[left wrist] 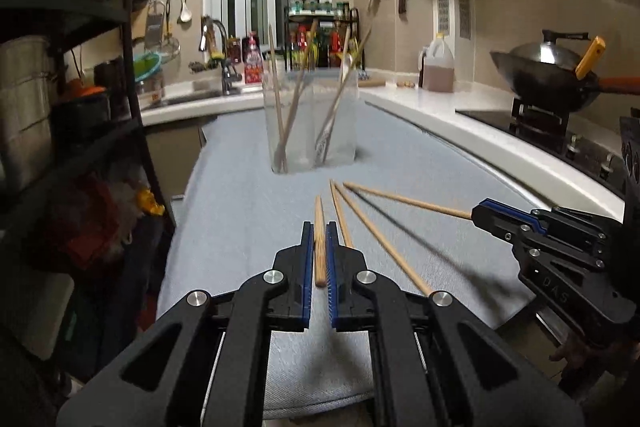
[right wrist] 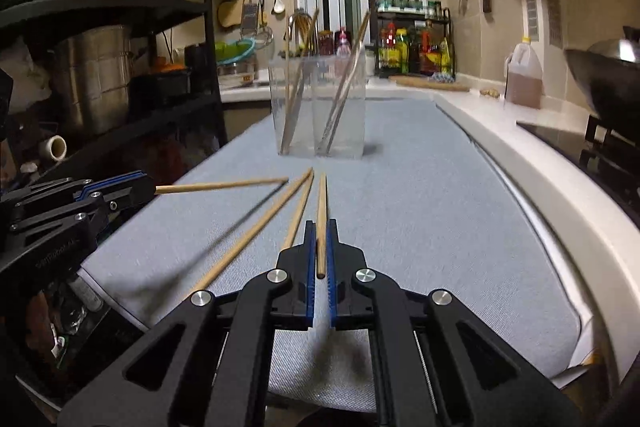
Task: Organize utensils
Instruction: 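Close the left gripper on one chopstick while the right gripper grasps another, then lift both held chopsticks over the container and lower them in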
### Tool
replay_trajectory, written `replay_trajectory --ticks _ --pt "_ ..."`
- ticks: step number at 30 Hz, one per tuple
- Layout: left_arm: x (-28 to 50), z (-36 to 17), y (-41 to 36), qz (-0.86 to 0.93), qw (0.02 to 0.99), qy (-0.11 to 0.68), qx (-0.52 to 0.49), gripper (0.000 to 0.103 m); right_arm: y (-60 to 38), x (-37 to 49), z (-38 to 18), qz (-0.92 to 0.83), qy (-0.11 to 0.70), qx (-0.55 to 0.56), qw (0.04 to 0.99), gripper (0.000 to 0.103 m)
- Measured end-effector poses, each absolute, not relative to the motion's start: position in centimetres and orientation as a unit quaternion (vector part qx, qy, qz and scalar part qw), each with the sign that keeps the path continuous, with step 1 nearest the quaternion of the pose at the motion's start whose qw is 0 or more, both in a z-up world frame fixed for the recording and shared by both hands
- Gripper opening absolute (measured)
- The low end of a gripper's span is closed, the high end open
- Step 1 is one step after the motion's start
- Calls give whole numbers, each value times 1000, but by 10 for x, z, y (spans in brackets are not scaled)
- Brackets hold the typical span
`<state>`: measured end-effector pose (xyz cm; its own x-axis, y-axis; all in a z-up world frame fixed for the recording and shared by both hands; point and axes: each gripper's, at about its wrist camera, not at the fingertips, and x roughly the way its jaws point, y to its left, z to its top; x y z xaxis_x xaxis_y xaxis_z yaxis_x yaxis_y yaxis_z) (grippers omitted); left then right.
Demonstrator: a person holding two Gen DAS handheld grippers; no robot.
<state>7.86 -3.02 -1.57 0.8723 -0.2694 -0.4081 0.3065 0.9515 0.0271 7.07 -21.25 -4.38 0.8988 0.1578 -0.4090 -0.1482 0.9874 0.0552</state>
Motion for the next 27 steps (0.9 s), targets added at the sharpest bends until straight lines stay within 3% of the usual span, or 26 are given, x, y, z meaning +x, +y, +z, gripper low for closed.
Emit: replay_trajectory --ticks 10,27 --pt "90 32 -24 -152 973 169 45 6 -214 79 10 73 171 15 982 5" --pt "143 83 -17 -154 962 222 30 6 -221 139 85 76 177 24 981 5"
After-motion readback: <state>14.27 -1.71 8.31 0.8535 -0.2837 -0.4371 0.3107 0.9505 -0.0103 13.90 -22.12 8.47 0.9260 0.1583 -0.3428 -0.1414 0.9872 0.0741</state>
